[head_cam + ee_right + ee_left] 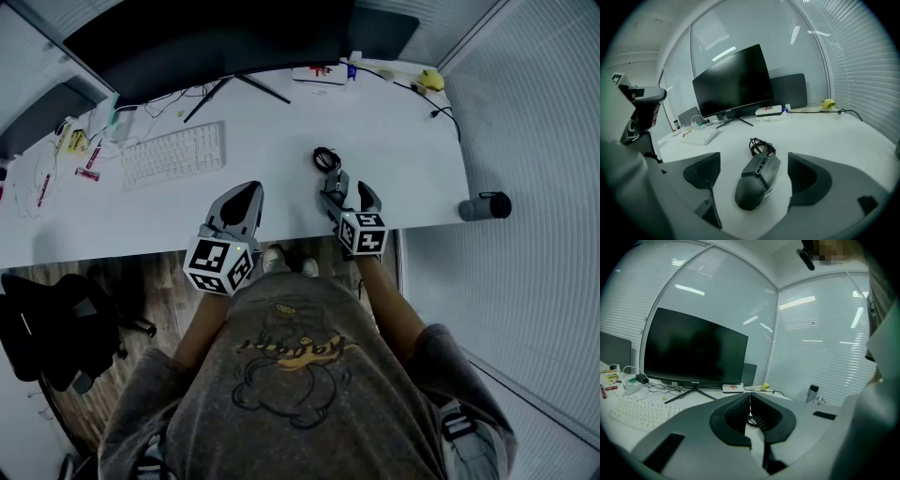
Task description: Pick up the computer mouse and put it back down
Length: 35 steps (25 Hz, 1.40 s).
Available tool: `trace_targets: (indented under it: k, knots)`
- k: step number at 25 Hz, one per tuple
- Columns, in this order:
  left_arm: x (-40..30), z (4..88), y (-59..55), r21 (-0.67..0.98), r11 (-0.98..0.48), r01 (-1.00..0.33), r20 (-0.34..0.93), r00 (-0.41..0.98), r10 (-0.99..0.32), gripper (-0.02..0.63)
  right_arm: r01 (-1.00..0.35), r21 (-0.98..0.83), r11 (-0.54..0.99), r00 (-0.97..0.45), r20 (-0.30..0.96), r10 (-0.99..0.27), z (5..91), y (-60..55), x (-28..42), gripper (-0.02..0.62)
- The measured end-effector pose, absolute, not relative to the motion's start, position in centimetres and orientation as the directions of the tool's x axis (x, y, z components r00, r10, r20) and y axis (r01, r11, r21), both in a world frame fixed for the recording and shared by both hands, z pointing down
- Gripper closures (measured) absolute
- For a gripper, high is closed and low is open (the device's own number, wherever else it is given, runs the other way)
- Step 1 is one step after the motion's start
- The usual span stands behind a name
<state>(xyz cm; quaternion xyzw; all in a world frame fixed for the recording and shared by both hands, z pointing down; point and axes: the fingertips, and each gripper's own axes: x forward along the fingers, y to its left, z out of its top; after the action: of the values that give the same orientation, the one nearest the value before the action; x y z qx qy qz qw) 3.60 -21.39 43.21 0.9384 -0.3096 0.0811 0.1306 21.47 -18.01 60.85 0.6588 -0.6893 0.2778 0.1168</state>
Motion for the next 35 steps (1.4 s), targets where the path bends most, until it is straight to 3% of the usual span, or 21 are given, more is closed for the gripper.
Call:
trace_targets:
  k: [12,35]
  knots:
    - [1.2,43.9,-22.1,0.186,-0.732,-0.655,0.260,0.751,-0.607,0.588,-0.984,-0.178,-0.030,-0.093,0.642,-0.761,66.3,-20.3,21.2,0.177]
    - [0.1,44.5,-22.0,0.216,-0.711,-0.669,0.258,0.741,-0.620,0.588,-0.994,-0.106,-0.036,-0.046,0.675,-0.736,66.6,-20.4,21.6,0.256]
